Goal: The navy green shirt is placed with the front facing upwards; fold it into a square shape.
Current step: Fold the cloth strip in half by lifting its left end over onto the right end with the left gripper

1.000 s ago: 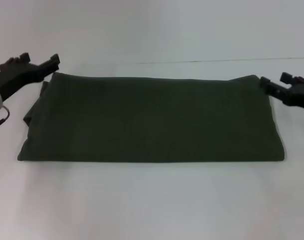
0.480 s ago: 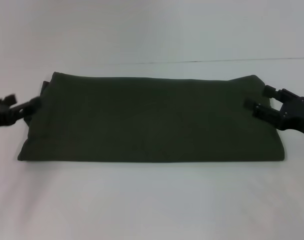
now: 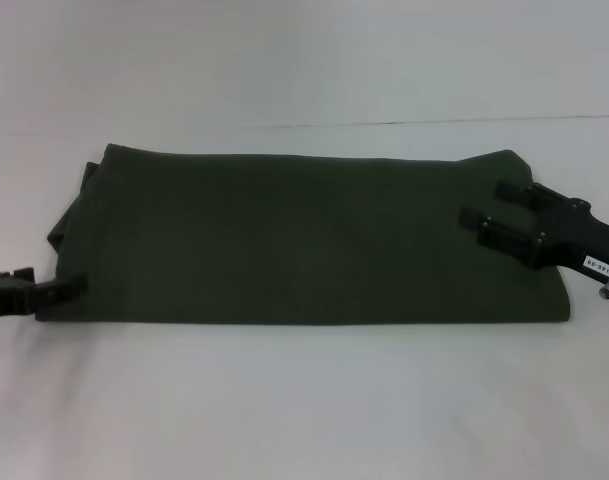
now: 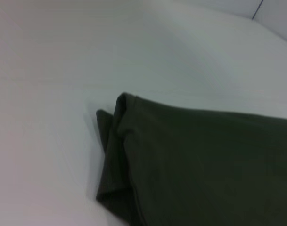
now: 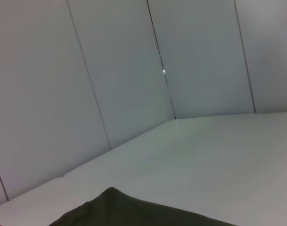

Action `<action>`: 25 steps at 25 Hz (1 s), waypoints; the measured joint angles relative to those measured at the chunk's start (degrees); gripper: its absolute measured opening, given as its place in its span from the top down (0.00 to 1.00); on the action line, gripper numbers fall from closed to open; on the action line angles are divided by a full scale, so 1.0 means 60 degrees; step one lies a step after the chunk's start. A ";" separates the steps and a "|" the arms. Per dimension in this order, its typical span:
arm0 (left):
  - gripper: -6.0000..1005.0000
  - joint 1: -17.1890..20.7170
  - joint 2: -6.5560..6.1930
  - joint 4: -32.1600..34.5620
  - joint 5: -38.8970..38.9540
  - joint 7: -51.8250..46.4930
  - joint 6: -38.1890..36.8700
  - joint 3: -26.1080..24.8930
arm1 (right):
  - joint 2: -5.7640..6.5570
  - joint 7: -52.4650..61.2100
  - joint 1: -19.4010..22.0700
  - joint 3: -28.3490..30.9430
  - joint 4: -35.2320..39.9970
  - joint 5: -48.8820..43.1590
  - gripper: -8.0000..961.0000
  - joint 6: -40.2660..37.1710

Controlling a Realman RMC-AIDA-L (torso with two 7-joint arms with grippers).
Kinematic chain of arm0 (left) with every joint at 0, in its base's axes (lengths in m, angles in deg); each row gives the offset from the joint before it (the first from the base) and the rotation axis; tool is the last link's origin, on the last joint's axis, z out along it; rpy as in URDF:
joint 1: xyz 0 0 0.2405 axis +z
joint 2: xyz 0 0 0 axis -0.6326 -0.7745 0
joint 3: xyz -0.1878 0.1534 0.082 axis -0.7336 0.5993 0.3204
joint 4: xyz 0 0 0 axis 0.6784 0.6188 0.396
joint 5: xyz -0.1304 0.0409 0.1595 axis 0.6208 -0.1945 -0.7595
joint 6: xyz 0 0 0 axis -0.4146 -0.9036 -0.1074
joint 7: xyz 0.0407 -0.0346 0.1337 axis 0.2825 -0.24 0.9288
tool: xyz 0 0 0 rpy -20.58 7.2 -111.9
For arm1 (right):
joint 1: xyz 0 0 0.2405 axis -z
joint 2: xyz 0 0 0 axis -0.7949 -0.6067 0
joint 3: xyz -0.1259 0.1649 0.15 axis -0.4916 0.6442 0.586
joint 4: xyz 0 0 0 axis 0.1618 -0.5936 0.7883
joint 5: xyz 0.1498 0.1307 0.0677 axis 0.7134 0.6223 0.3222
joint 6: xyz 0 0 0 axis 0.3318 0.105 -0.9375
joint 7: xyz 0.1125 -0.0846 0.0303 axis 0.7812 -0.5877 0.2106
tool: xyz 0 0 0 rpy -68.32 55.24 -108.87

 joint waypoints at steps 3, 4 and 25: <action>0.10 -0.0036 0.0005 0.0000 -0.0380 -0.0290 0.0115 0.0136 | 0.0002 -0.0012 -0.0009 -0.0024 -0.0035 0.0002 0.15 0.0023; 0.10 -0.0044 0.0005 0.0000 -0.0521 -0.0399 0.0203 0.0166 | 0.0000 -0.0012 -0.0009 -0.0024 -0.0042 0.0002 0.15 0.0029; 0.23 -0.0064 0.0034 -0.0020 -0.0932 -0.0657 0.0280 0.0491 | 0.0009 0.0048 -0.0092 -0.0027 -0.0070 0.0047 0.16 0.0106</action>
